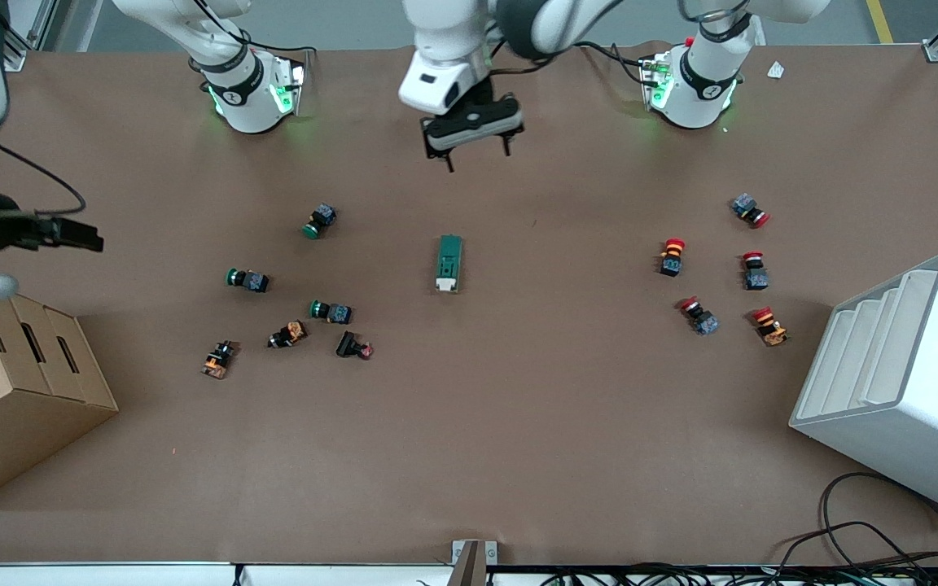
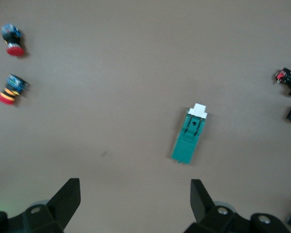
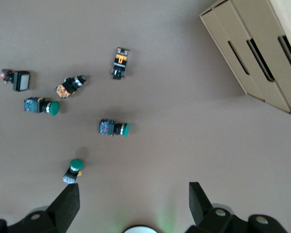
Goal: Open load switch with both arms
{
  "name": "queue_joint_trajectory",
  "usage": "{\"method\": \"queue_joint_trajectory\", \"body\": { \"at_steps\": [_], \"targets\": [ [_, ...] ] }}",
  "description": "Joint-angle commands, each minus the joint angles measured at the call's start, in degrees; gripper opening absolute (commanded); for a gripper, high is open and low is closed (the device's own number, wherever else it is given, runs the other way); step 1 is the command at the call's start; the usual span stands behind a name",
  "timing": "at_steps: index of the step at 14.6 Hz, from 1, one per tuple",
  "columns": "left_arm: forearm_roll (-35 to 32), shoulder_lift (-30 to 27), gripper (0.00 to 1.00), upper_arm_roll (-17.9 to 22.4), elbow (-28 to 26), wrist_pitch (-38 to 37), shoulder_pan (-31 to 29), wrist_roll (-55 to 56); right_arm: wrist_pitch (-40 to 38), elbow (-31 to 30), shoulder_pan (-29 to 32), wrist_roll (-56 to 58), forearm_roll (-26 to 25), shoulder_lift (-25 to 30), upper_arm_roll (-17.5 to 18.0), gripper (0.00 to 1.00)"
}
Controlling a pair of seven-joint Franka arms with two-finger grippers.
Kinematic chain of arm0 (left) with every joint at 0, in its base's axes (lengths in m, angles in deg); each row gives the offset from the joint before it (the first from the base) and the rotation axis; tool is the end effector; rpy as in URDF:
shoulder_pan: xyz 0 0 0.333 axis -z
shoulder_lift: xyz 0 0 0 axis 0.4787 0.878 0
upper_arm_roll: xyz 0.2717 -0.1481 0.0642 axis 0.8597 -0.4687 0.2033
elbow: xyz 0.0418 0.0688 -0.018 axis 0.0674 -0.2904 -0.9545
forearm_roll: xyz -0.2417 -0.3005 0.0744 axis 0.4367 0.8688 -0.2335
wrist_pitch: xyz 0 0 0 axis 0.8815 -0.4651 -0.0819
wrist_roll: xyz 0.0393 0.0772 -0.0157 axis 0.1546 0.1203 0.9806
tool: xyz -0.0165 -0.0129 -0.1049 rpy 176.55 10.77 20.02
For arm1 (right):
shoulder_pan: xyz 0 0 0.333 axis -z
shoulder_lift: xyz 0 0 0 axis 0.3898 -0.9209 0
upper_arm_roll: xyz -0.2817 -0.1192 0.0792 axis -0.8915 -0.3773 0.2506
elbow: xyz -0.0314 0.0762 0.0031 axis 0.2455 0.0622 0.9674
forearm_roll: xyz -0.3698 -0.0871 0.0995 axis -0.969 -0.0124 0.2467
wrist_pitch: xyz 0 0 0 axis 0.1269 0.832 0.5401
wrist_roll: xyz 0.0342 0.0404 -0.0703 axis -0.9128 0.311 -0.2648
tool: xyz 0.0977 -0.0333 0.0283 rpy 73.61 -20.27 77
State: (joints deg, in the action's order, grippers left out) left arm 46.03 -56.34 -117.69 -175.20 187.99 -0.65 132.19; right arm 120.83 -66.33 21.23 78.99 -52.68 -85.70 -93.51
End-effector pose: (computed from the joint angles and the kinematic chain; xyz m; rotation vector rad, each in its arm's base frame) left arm 0.3259 -0.5596 0.4601 -2.9714 -0.4210 -0.3179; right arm 0.5902 -0.0367 0.5341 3.1169 -0.0552 -0.3437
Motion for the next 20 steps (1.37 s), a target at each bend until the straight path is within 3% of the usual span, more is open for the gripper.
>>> {"method": "queue_joint_trajectory", "body": {
  "at_steps": [1,5,11,15,20],
  "targets": [
    [-8.7,6.6,1.00,-0.1,1.6,1.8,4.5,11.3,1.5,-1.8,-0.7,-3.0,0.4,0.0,0.4,1.00],
    [-17.2,13.6,1.00,0.0,0.6,4.6,10.1,18.6,4.9,-3.3,-11.7,-31.8,3.3,-2.1,0.5,1.00],
    [-36.2,19.4,0.99,0.3,-5.7,4.6,14.4,30.5,13.1,0.6,-26.8,-70.1,11.2,-13.5,0.5,1.00],
    [-50.6,22.4,0.99,0.7,-11.1,4.5,15.3,41.3,15.0,8.5,-33.3,-89.1,12.2,-24.7,0.5,1.00],
    [-63.4,25.4,0.99,1.5,-15.5,4.1,15.5,50.2,26.8,8.5,-39.1,-105.4,12.3,-31.6,0.5,1.00]
  ]
}}
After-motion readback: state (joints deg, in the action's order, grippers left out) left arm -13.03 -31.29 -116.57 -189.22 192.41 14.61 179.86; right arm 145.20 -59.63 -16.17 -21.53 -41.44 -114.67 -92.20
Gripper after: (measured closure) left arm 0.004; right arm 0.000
